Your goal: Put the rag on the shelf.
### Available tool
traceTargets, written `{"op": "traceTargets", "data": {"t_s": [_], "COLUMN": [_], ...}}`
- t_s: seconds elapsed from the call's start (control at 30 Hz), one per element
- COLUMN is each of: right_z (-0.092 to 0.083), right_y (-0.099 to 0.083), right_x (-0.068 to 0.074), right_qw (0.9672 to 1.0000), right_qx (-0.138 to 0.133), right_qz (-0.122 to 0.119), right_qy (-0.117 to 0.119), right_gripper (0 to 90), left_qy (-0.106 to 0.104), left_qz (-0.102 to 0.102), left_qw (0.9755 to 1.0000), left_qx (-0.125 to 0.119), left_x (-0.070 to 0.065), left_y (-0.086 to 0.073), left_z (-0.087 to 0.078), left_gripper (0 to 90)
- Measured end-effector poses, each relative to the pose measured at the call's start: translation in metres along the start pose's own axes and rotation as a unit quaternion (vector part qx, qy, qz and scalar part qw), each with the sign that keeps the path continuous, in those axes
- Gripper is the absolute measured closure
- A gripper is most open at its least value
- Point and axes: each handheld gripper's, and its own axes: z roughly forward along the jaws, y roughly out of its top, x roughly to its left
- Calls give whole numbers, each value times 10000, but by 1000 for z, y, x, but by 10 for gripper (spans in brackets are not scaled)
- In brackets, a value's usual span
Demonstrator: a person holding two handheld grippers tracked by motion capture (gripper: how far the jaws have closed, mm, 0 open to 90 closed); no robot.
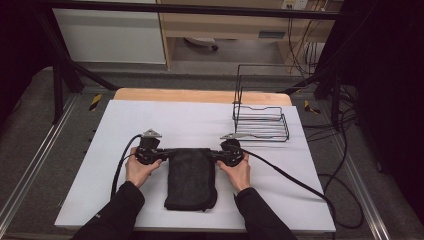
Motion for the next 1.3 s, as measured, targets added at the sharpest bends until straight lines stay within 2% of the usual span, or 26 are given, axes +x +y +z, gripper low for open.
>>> {"op": "traceTargets", "data": {"t_s": [0.37,0.7,0.77,1.03,1.3], "right_z": [-12,-25,-29,-42,-54], "right_y": [4,11,13,20,26], "right_x": [7,15,16,24,30], "right_qw": [9997,9985,9983,9963,9944], "right_qx": [-207,-436,-494,-704,-875], "right_qz": [-144,-320,-285,-480,-577], "right_qy": [69,83,116,78,118], "right_gripper": [780,782,782,783,786], "left_qy": [24,159,120,176,144], "left_qz": [184,373,358,448,451], "left_qw": [9995,9975,9972,9954,9931], "left_qx": [-263,-580,-644,-826,-1073], "left_x": [-10,-20,-22,-29,-34], "left_y": [3,9,10,15,19], "left_z": [-15,-31,-34,-46,-57], "left_gripper": [816,817,816,816,817]}}
